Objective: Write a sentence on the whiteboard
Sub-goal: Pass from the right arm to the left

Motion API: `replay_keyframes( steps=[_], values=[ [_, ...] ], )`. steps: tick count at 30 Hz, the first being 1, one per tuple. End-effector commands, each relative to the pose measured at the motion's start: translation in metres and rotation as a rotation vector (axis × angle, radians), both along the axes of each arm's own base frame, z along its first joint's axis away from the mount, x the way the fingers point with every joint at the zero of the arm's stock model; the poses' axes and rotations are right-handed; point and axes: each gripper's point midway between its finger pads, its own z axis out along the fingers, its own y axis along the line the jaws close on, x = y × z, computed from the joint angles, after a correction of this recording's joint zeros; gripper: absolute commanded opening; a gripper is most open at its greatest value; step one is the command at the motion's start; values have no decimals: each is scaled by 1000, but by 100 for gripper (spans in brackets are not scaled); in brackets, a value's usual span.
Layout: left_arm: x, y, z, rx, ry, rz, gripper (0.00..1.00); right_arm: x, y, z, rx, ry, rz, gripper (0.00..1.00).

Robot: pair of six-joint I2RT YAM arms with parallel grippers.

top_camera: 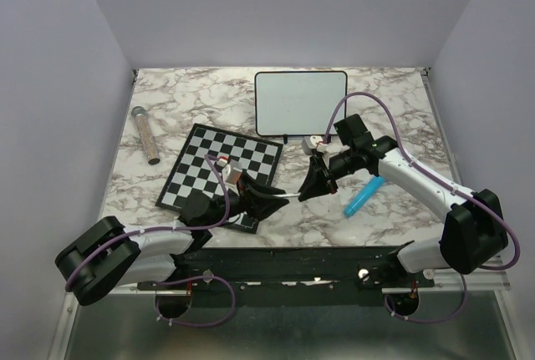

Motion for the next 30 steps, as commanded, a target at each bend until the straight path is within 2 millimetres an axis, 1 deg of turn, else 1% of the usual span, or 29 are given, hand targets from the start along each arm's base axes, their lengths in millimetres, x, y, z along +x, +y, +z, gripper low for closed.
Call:
replay_keyframes(
  steps=[1, 3, 4, 6, 10, 12, 15, 16, 21, 22, 24, 25, 27, 28, 30],
  values=[
    [1, 1, 21, -42, -63, 13, 45, -4, 2, 0, 14, 6, 10, 1],
    [2, 0, 22, -33, -69, 15, 44, -3, 1, -2, 10, 10, 9, 1],
    [2, 0, 17, -14, -57, 15, 43, -3, 2, -2, 12, 7, 10, 1],
    [3, 0, 18, -5, -68, 19, 41, -4, 2, -1, 13, 10, 11, 1],
    [3, -1, 12, 31, -64, 15, 38, -5, 2, -1, 14, 12, 14, 1],
    [4, -1, 13, 37, -70, 17, 37, -4, 2, -2, 12, 11, 13, 1],
    [3, -4, 10, 60, -73, 7, 32, -5, 2, -3, 9, 13, 17, 1],
    [4, -5, 6, 80, -64, 4, 31, -5, 2, -2, 9, 12, 18, 1],
    [6, -7, 6, 111, -71, 2, 28, -6, 2, -4, 6, 9, 22, 1],
    [7, -7, 1, 134, -67, 1, 26, -6, 2, -4, 5, 9, 23, 1],
    [6, -7, 1, 148, -73, -3, 26, -6, 2, -4, 5, 9, 23, 1],
    [6, -8, -1, 161, -68, -5, 23, -6, 2, -3, 7, 8, 24, 1],
    [6, -8, 1, 167, -78, -12, 19, -6, 2, -4, 5, 9, 24, 1],
    [4, -9, -2, 178, -73, -22, 13, -6, 2, -4, 3, 8, 25, 1],
    [3, -10, -2, 184, -75, -34, 7, -6, 2, -4, 2, 7, 25, 1]
  ],
)
